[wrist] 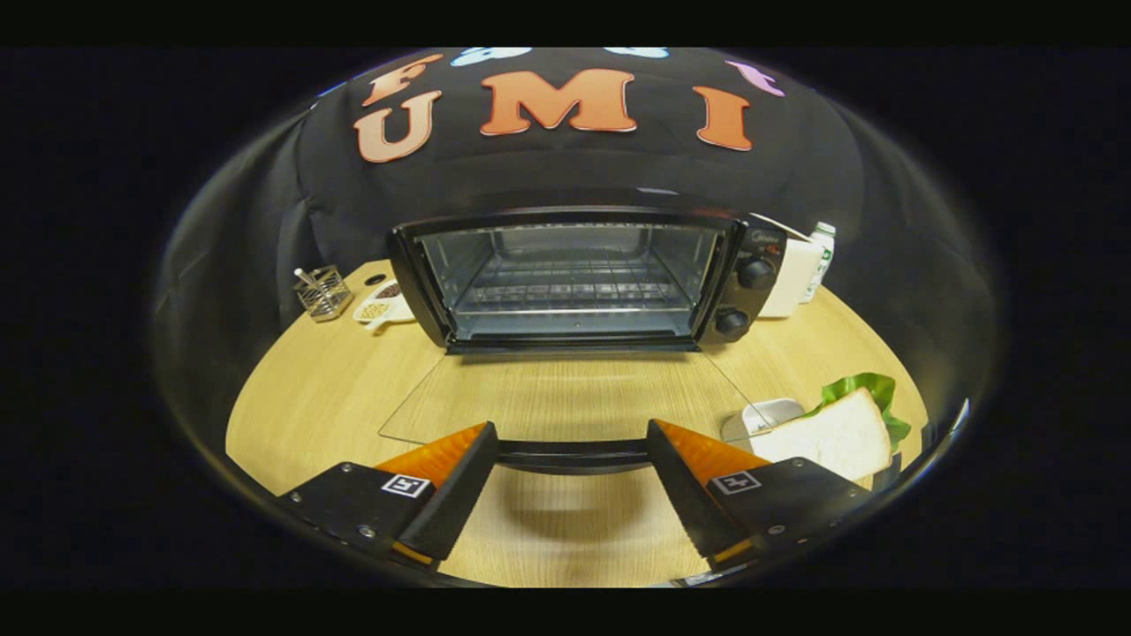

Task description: Open the toaster oven, put the food inside, and close the toaster oven door.

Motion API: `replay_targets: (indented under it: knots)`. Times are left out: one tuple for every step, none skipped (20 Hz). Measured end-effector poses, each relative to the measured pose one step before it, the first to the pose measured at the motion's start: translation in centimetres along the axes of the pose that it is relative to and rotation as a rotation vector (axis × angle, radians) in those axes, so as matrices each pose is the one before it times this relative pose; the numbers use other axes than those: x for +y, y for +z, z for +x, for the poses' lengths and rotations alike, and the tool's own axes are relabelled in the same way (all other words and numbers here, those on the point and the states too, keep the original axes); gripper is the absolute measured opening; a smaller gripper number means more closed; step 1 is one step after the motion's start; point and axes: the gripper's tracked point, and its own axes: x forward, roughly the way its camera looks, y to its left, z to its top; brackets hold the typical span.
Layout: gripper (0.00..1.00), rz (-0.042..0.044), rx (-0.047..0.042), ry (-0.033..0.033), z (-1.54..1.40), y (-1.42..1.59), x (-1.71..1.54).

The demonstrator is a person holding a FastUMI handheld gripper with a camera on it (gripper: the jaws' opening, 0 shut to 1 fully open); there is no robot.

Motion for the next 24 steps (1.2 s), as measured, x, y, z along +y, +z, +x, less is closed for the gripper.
replay_targets:
  knots:
    - [0.99, -0.00388, 0.0181, -0.00071, 0.373, -0.651, 0.174]
    - [0.99, -0.00144, 0.01665, 0.0032, 0.397, -0.608, 0.171]
    - [0.99, -0.00328, 0.01824, 0.00099, 0.323, -0.852, 0.032]
    - [0.99, -0.00189, 0.01565, 0.00106, 0.232, -0.613, 0.108]
    - [0.99, 0.00228, -0.00477, 0.00046, 0.13, -0.178, -0.026]
    - [0.99, -0.00017, -0.01422, 0.00283, 0.121, 0.364, -0.034]
    - [0.99, 0.00004, 0.00004, 0.00491, -0.071, -0.023, -0.061]
    - [0.99, 0.00414, 0.00781, 0.00834, -0.183, 0.21, -0.055]
    - [0.99, 0.01101, 0.00279, 0.01219, -0.28, 0.276, -0.027]
    - [0.99, 0.01692, -0.00474, 0.01743, -0.401, 0.48, 0.038]
    - [0.99, 0.01612, -0.00802, 0.01602, -0.399, 0.617, -0.051]
    - [0.99, 0.01209, -0.01, 0.01255, -0.496, 0.75, -0.237]
    - [0.99, 0.0083, -0.00895, 0.00814, -0.552, 0.65, -0.435]
    - [0.99, 0.00635, -0.00849, 0.00693, -0.624, 0.845, -0.549]
    - [0.99, 0.00588, -0.00983, 0.00497, -0.557, 0.724, -0.729]
    - [0.99, 0.00907, -0.00896, 0.00686, -0.595, 0.815, -0.743]
    - [0.99, 0.00964, -0.00426, 0.00881, -0.739, 0.672, -0.779]
    - [0.99, 0.01026, -0.00021, 0.00891, -0.717, 0.665, -0.833]
    - [0.98, 0.00801, 0.00101, 0.00752, -0.716, 0.576, -0.967]
    - [0.98, 0.00454, 0.00368, 0.004, -0.585, 0.591, -1.027]
    - [0.98, 0.00365, 0.00626, 0.0042, -0.721, 0.429, -1.191]
    - [0.98, 0.00469, 0.00566, 0.0007, -0.615, 0.445, -1.329]
    - [0.98, 0.009, 0.00416, 0.00089, -0.646, 0.526, -1.358]
    - [0.98, 0.01461, 0.00757, 0.00146, -0.492, 0.39, -1.326]
